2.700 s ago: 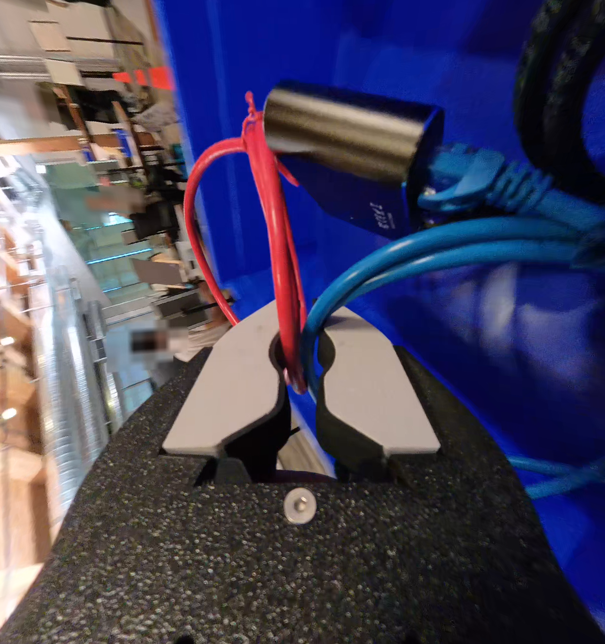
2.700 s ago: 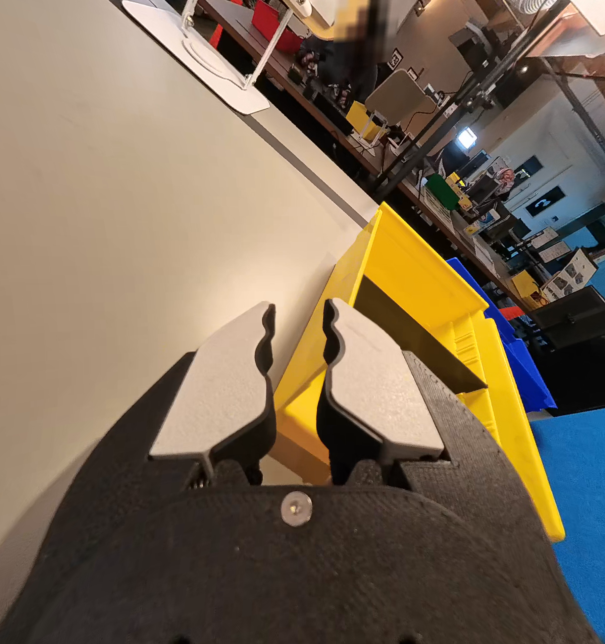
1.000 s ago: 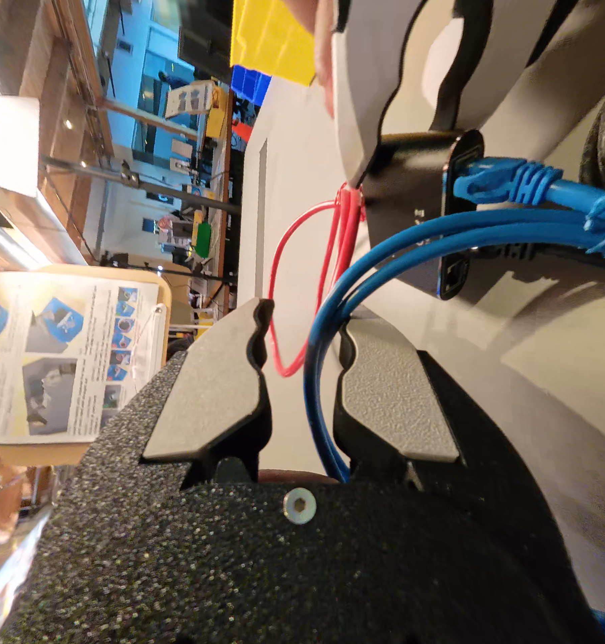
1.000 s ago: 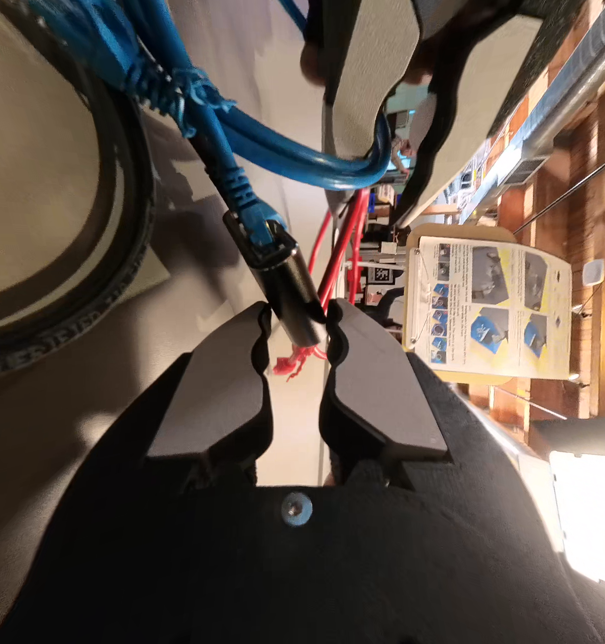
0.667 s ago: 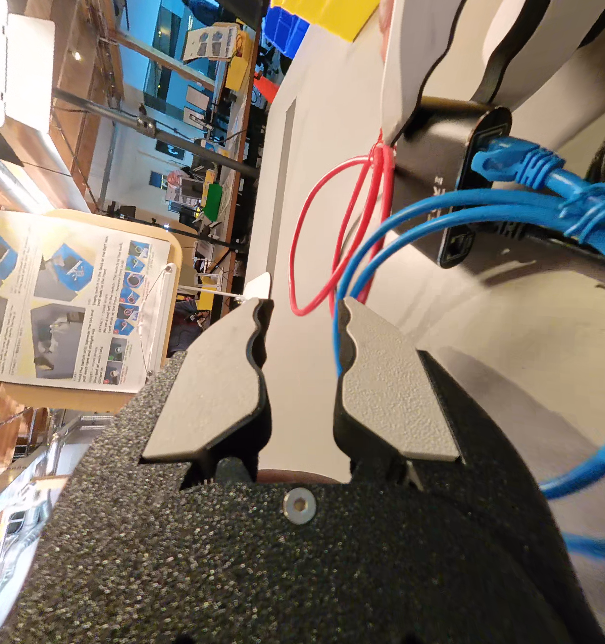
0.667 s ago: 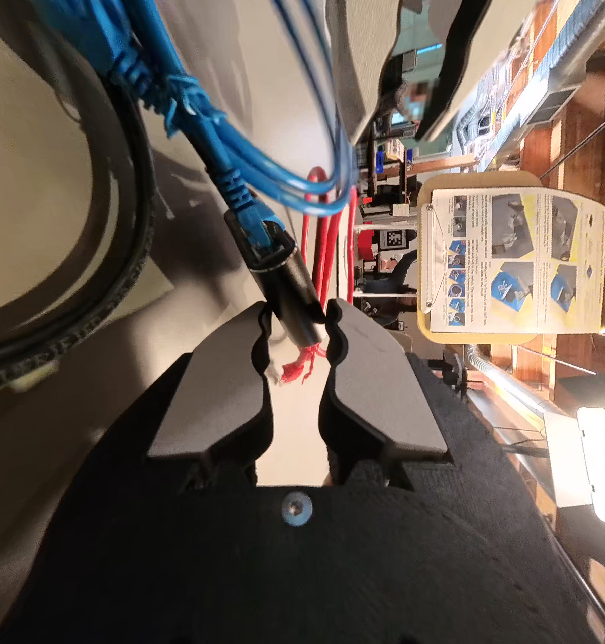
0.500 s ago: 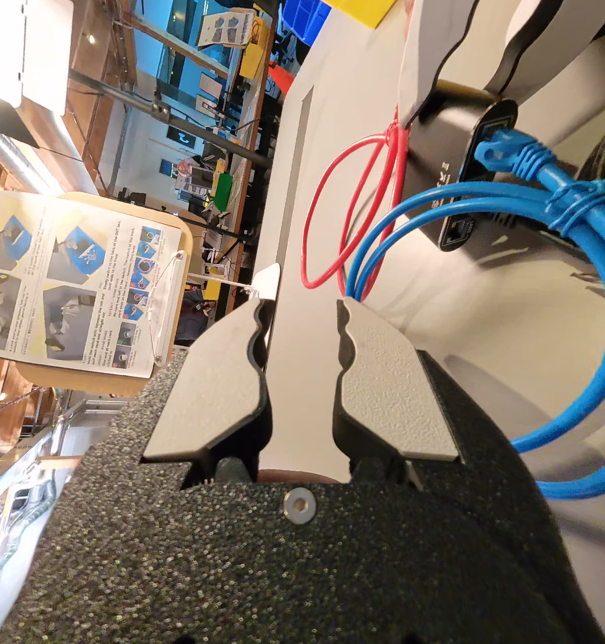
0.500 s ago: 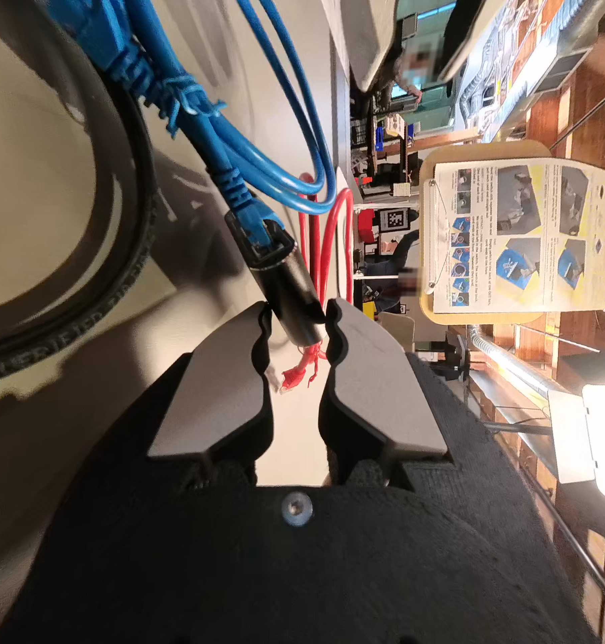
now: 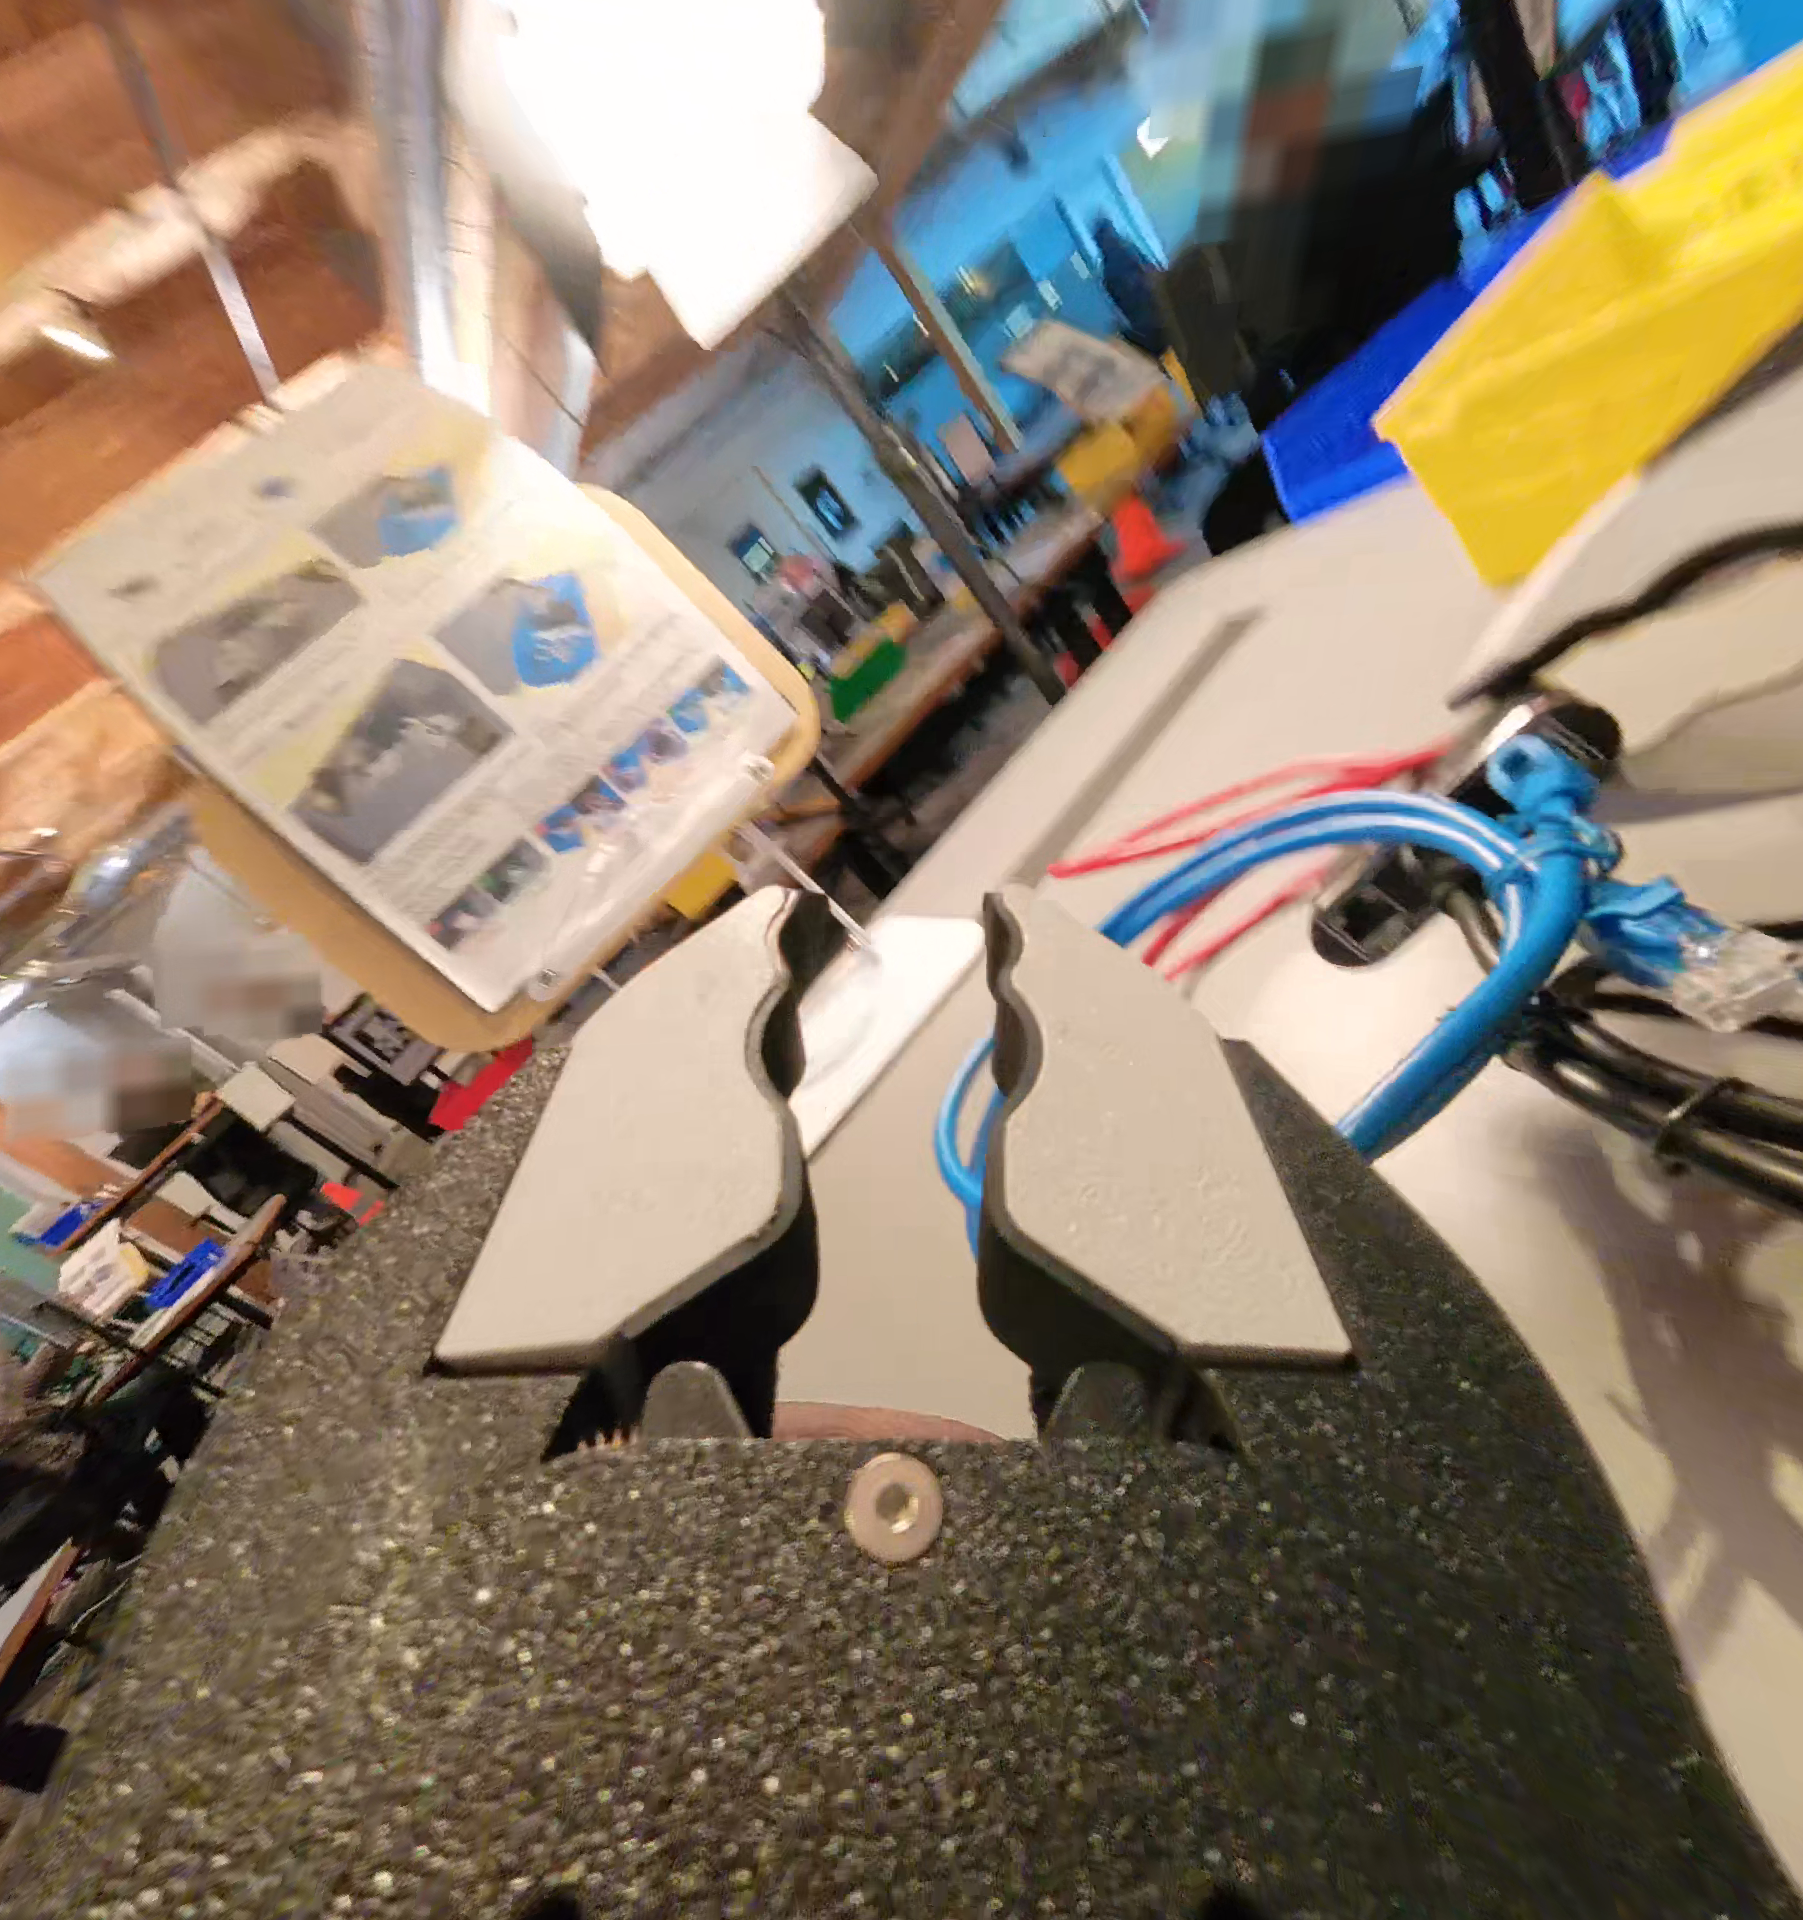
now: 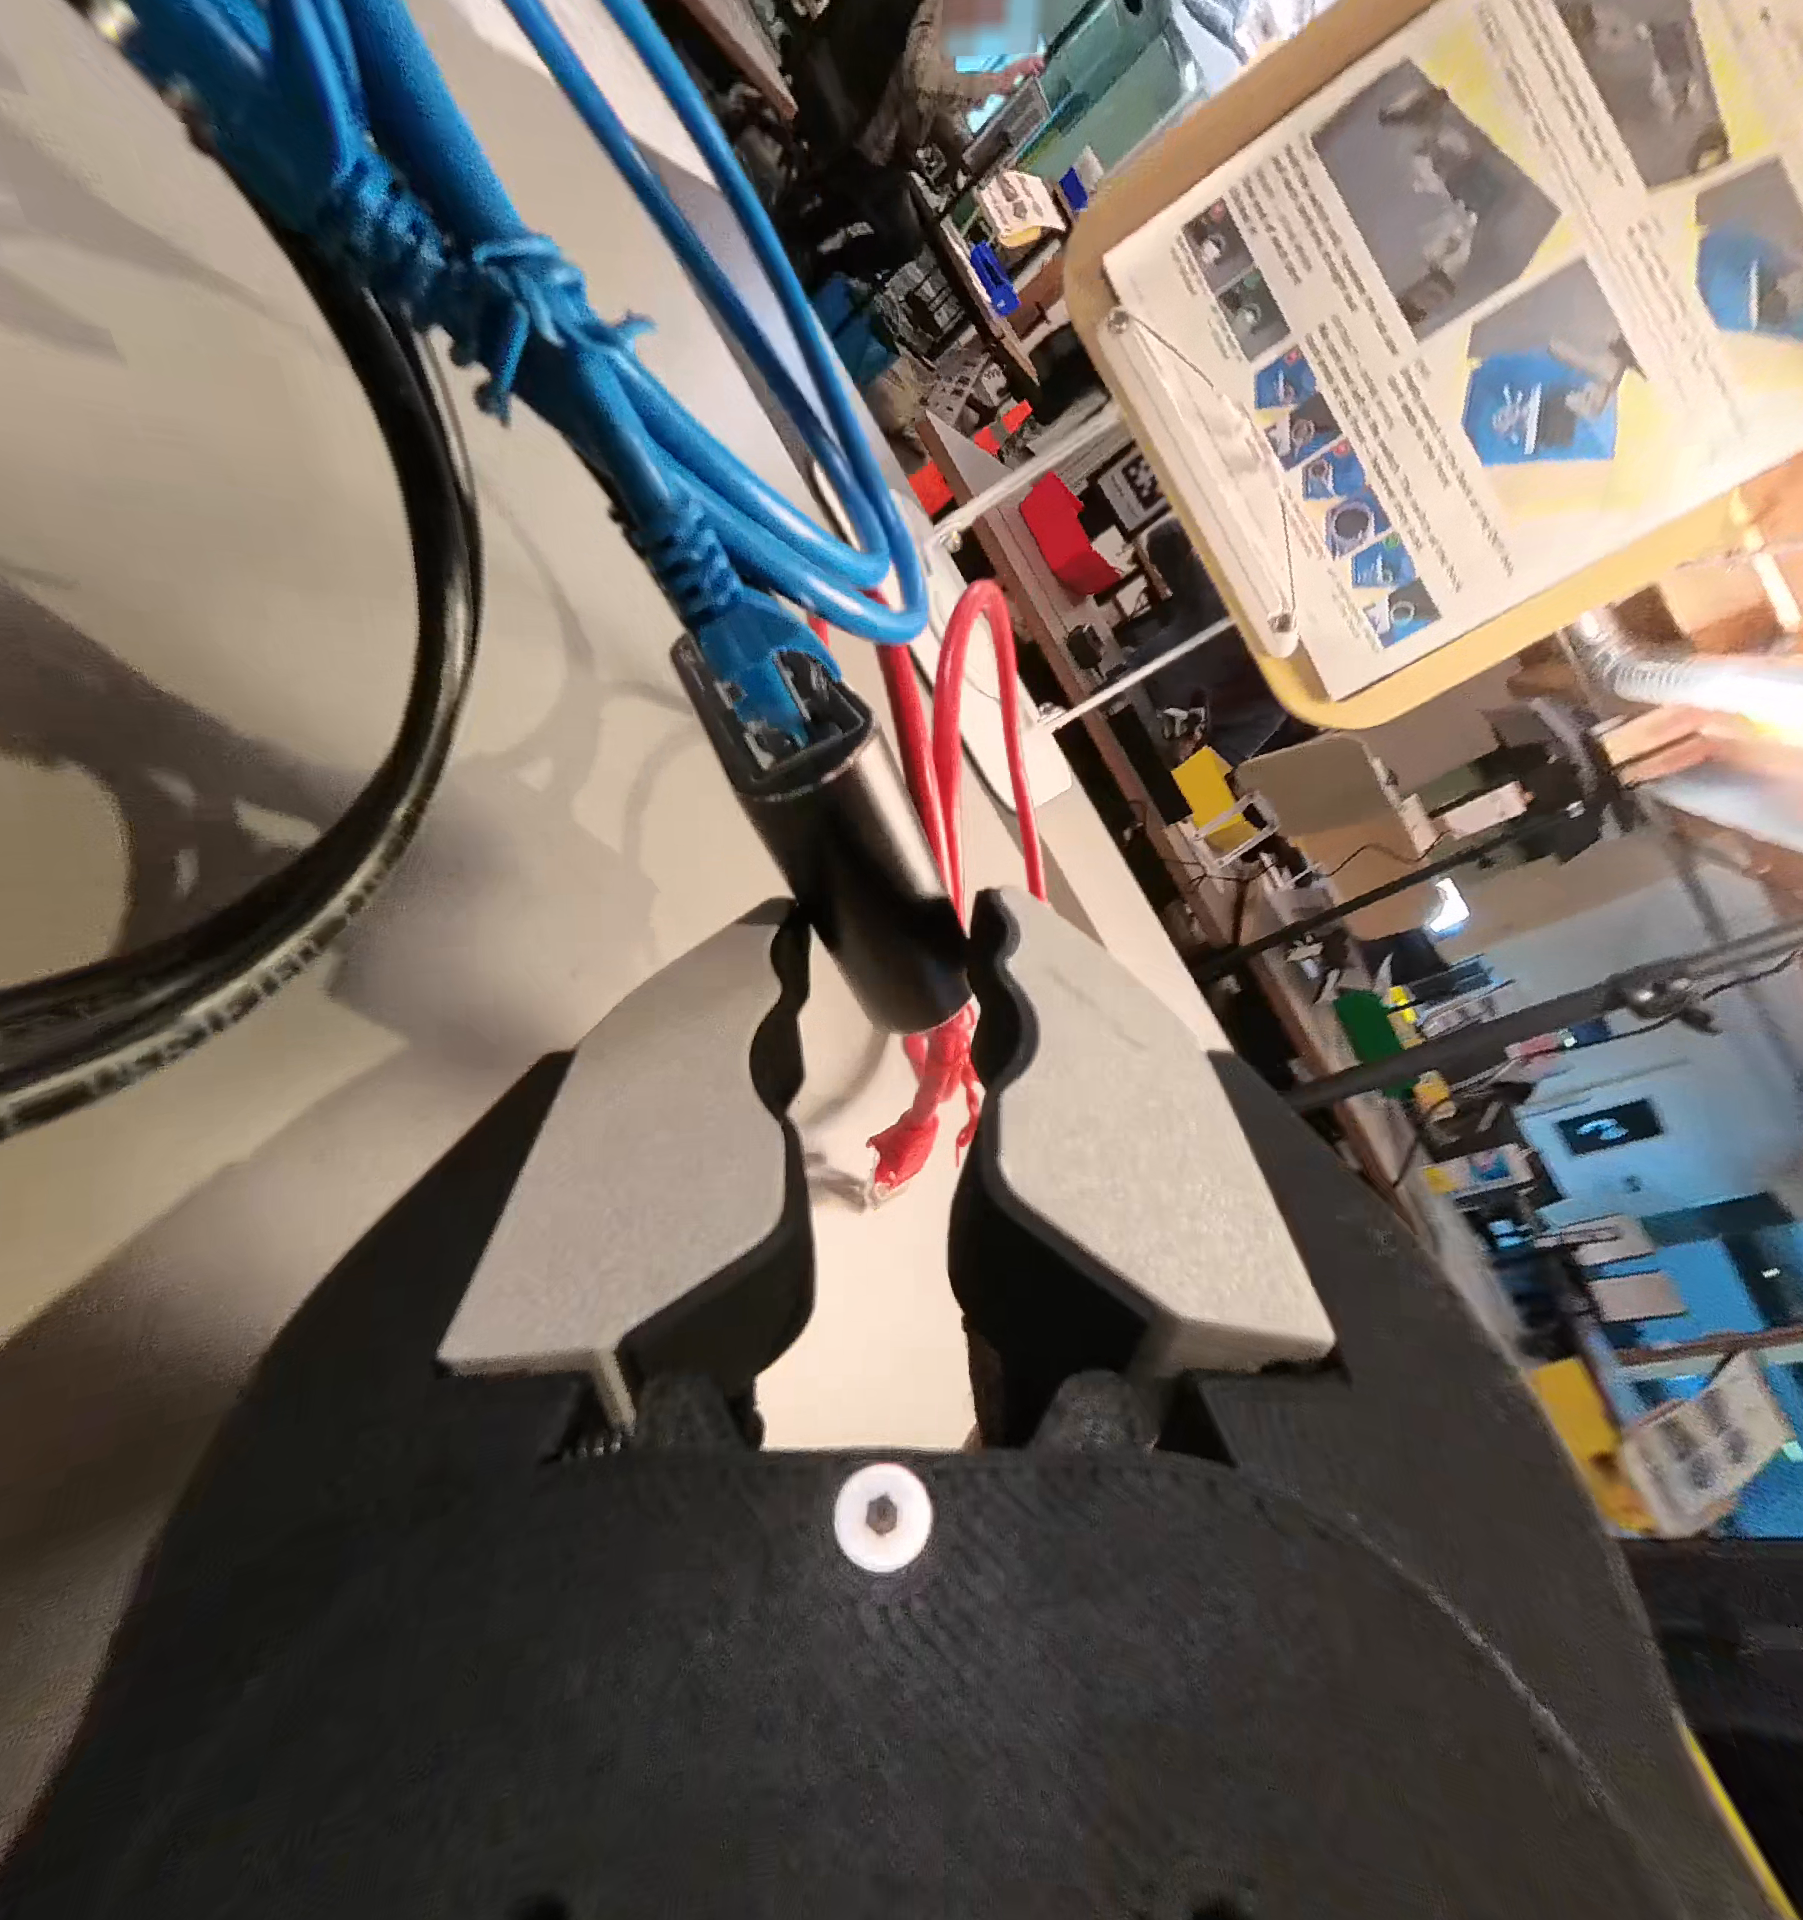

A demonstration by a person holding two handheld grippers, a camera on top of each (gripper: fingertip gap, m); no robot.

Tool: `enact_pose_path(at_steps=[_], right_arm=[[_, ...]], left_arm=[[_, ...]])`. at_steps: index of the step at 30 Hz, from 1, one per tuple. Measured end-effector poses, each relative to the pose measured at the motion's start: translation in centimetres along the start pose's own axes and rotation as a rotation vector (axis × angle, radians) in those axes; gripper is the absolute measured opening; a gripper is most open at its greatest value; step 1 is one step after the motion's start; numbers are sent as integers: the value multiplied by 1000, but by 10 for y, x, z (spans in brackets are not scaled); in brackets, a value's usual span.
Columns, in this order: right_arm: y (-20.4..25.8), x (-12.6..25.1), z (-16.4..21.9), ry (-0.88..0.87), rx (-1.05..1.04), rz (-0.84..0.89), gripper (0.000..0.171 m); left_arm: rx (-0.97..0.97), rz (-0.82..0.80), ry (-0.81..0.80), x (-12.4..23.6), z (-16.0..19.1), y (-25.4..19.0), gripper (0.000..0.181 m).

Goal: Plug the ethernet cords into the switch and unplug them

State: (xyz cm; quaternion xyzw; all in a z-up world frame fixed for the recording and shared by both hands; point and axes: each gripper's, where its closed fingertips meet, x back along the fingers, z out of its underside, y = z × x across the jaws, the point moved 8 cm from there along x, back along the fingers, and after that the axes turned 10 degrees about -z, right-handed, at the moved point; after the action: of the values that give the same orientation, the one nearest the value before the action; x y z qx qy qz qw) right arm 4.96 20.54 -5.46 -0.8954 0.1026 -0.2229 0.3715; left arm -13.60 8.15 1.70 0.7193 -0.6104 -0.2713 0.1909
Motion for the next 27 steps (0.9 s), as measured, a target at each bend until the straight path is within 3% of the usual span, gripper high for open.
enact_pose_path(at_steps=[5, 9, 15, 20, 27], right_arm=[[-17, 2, 3, -72, -219, -15, 30], [-35, 5, 7, -166, -440, -55, 29], [-36, 3, -8, -370, -717, -225, 27], [-19, -5, -31, -490, -723, -402, 26], [-16, 1, -36, -718, -718, -616, 25]], left_arm=[[146, -207, -111, 13, -6, 32, 31], [264, -259, -103, 14, 6, 46, 30], [352, 267, 30, -9, 36, -7, 40], [90, 447, 25, -14, 45, -59, 56], [303, 580, -111, -2, 23, -56, 61]])
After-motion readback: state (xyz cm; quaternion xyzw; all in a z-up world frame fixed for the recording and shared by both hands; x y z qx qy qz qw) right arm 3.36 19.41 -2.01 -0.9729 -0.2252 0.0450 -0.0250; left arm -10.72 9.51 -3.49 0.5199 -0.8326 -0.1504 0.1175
